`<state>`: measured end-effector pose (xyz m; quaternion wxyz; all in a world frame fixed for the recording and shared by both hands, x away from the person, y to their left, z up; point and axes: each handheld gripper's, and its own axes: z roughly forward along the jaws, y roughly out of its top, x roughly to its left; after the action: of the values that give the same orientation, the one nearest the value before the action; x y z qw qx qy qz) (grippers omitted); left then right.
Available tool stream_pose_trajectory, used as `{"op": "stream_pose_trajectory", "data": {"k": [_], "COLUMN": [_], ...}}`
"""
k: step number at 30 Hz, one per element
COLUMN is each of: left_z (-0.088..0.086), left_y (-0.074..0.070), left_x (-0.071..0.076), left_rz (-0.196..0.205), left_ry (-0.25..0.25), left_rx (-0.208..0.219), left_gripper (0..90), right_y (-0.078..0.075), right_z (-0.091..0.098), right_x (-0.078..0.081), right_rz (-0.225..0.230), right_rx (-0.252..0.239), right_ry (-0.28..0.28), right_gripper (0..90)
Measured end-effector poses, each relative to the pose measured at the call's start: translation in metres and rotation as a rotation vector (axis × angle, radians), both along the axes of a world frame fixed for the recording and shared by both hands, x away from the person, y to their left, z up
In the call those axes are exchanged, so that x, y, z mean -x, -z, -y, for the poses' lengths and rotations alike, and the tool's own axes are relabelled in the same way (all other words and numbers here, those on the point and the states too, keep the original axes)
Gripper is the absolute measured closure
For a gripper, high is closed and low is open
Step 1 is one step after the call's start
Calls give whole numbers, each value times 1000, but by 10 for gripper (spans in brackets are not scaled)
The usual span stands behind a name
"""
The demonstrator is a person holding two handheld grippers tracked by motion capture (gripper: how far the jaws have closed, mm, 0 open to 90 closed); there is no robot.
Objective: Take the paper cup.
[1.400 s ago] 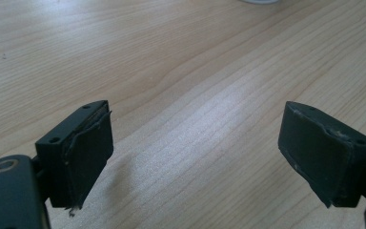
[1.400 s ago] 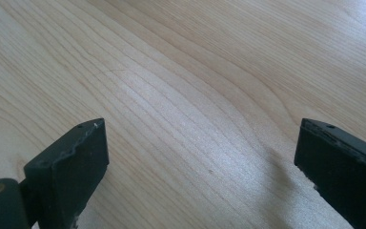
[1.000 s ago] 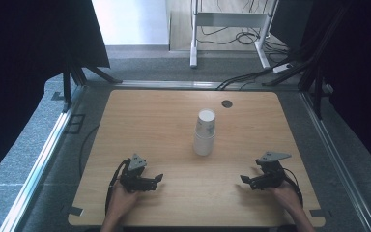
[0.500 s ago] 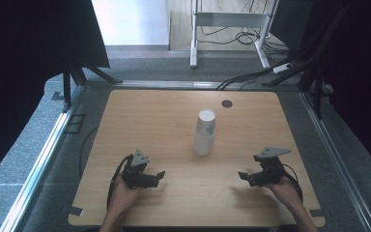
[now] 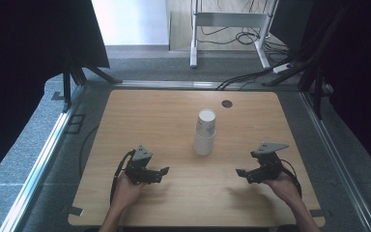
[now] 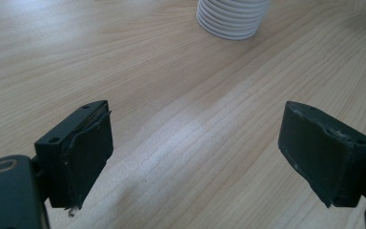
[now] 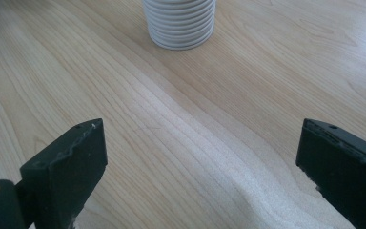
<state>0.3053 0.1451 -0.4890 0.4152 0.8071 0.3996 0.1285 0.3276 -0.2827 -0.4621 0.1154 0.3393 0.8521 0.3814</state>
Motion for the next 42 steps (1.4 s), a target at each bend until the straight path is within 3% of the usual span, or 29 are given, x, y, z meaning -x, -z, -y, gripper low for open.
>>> {"op": "stream_pose_trajectory", "data": {"k": [6, 16, 23, 25, 33, 42], "left_z": [8, 16, 24, 26, 35, 43], "left_y": [-2, -9, -19, -22, -29, -36], "left_x": [-5, -12, -18, -20, -30, -44], "left_rz": [4, 1, 18, 20, 39, 42], "left_ry": [16, 16, 14, 23, 56, 87], "left_rx": [-42, -45, -77, -66, -90, -56], "left_gripper": [112, 112, 112, 112, 112, 111], "right_y": [-4, -16, -22, -24, -30, -40], "right_z": [-3, -8, -12, -13, -17, -25], "right_x": [-2, -5, -9, -10, -17, -25], "right_rz": [-2, -3, -6, -11, -14, -6], "right_rx": [-6, -53, -66, -72, -76, -90], "right_ry": [-15, -30, -30, -28, -38, -56], "right_gripper": [34, 36, 43, 46, 52, 52]}}
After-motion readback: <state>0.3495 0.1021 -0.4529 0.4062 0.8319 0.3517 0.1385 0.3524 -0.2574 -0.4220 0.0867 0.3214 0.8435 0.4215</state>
